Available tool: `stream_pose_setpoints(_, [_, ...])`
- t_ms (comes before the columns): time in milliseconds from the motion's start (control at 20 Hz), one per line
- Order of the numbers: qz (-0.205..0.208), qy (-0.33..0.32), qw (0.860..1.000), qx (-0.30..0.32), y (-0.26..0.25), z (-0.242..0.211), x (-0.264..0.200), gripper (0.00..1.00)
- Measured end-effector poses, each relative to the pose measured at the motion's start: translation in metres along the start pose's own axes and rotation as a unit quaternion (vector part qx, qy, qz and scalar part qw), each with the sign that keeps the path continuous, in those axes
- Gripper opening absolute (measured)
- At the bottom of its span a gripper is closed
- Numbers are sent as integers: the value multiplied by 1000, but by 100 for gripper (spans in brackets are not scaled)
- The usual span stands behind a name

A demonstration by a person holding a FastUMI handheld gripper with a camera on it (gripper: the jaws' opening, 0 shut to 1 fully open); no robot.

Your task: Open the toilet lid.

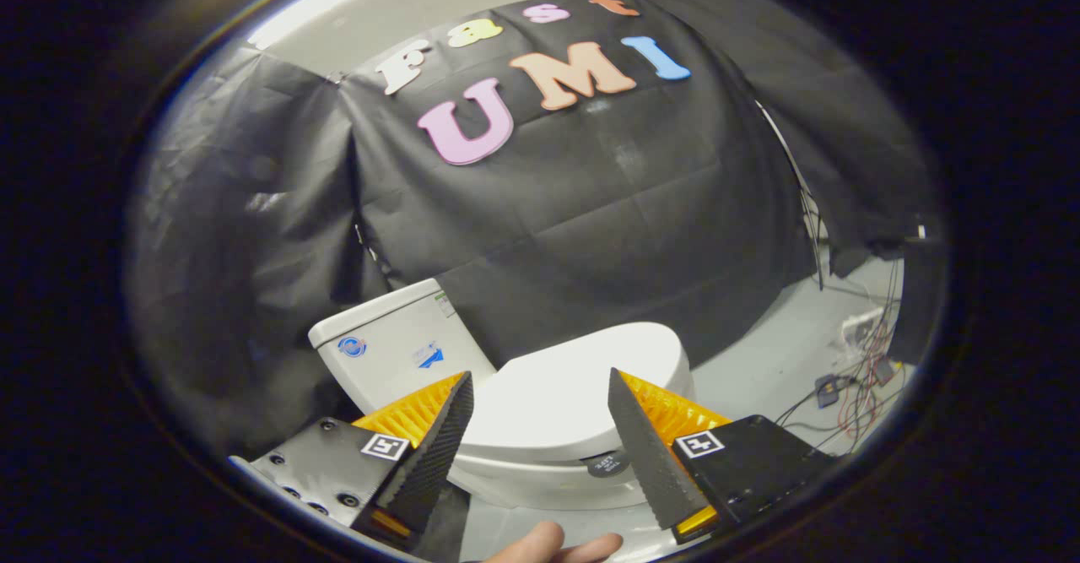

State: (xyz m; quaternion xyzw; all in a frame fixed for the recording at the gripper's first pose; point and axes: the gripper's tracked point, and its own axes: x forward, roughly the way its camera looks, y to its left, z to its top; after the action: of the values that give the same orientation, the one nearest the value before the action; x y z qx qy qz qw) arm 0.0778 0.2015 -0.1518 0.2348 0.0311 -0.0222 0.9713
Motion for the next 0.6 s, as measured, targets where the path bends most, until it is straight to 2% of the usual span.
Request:
stream_pose_setpoints(350, [-13, 43, 994, 101, -26, -54, 22, 99])
stream_pose_setpoints(600, [-16, 63, 982, 179, -38, -91, 34, 98])
